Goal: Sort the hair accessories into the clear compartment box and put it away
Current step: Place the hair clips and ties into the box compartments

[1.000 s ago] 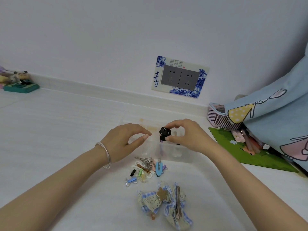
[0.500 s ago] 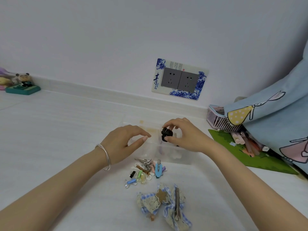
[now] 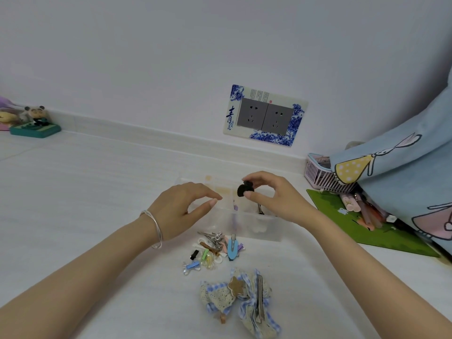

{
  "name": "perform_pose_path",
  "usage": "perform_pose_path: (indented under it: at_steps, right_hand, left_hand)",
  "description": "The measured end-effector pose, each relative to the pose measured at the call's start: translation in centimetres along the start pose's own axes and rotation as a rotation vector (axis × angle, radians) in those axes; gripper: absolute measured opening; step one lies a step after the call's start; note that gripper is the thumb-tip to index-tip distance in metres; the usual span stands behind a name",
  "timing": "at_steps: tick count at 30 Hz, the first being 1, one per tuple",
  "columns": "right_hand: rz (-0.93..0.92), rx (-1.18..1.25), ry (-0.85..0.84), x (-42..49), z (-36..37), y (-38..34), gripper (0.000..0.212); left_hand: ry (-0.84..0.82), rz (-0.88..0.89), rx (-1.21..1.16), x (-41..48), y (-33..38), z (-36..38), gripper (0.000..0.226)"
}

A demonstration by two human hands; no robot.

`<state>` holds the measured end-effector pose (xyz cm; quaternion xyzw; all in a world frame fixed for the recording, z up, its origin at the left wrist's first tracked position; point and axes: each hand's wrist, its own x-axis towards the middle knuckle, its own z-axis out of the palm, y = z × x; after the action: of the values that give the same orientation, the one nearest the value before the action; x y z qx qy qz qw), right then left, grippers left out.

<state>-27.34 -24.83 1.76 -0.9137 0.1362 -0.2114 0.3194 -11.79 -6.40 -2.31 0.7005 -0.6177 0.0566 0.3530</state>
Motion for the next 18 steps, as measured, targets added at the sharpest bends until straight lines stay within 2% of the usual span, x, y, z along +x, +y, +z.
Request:
perform_pose_path:
  at_steps: [6, 11, 18]
  right_hand:
    - [0.008, -0.129, -0.121, -0.4, -0.2, -0.2, 0.028]
    - [-0.016, -0.203, -0.067, -0.9, -0.3, 0.1, 0.018]
    - [-0.071, -0.419, -0.111, -1.2, 0.1, -0.2, 0.04]
  left_hand:
    - [0.001, 0.002, 0.006, 0.0, -0.1, 0.0, 0.039]
    - [0.008, 0.004, 0.001, 0.1, 0.0, 0.1, 0.039]
    - [0.016, -0.001, -0.008, 0.0, 0.1, 0.0, 0.041]
